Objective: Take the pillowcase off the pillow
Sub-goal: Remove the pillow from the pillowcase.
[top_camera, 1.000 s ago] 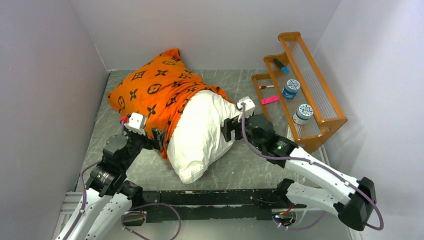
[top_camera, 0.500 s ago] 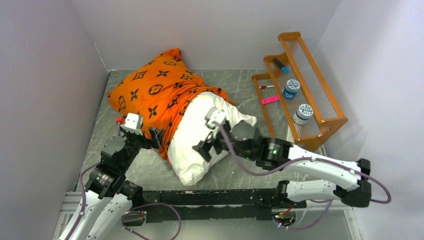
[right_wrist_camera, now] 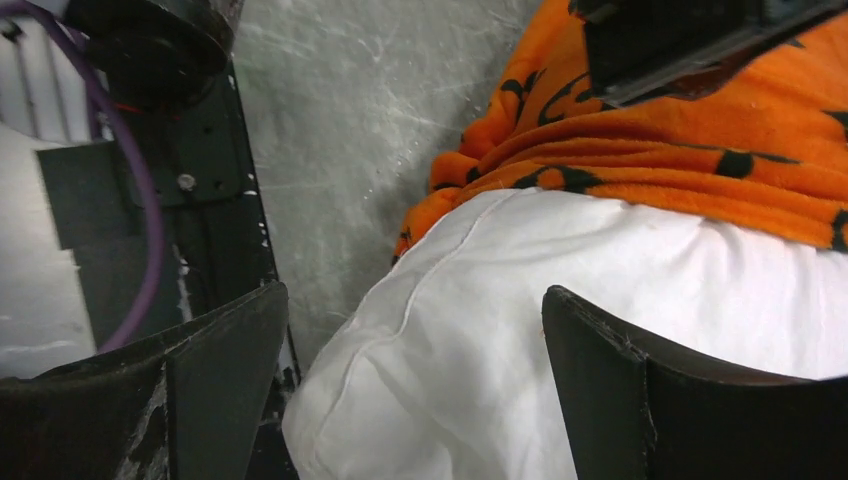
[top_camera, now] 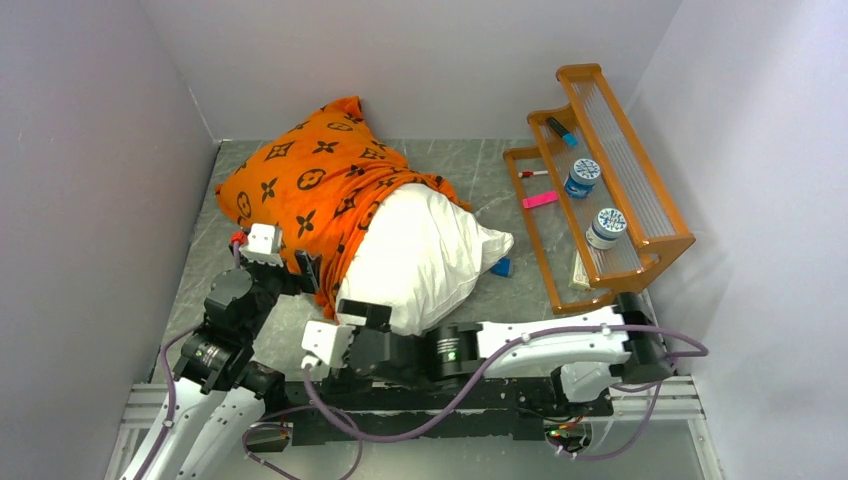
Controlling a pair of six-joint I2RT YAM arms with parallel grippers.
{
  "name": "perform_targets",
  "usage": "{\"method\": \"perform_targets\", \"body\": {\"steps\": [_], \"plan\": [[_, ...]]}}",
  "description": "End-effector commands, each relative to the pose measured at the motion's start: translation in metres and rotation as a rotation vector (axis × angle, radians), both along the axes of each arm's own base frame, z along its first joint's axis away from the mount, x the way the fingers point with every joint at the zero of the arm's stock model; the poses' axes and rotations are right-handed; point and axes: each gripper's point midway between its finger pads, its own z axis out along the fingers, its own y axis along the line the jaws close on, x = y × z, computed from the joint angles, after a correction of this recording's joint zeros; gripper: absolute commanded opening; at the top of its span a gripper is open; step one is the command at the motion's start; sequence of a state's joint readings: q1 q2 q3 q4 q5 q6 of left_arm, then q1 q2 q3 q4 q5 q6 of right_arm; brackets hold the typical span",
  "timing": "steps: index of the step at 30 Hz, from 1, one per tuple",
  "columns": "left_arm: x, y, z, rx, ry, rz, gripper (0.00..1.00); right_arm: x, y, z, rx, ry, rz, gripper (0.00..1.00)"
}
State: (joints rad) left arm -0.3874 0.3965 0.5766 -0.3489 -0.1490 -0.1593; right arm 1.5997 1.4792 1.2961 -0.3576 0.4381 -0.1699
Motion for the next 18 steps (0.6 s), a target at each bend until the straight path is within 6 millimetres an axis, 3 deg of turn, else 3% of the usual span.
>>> {"method": "perform_targets", "body": {"steps": [1, 5, 12, 18], "plan": [[0.004, 0.004, 0.006, -0.017, -0.016, 0.030, 0.96, 0.016, 0.004, -0.005, -0.114, -0.161, -0.082, 1.00], [0.003, 0.007, 0.006, -0.016, -0.012, 0.039, 0.96, 0.030, 0.001, -0.028, -0.253, -0.278, -0.153, 1.00], [0.005, 0.006, 0.003, -0.009, 0.004, 0.031, 0.97, 0.045, -0.021, -0.066, -0.476, -0.408, -0.203, 1.00], [0.002, -0.002, 0.004, -0.011, 0.002, -0.024, 0.97, 0.075, -0.055, -0.082, -0.622, -0.482, -0.308, 1.00]]}}
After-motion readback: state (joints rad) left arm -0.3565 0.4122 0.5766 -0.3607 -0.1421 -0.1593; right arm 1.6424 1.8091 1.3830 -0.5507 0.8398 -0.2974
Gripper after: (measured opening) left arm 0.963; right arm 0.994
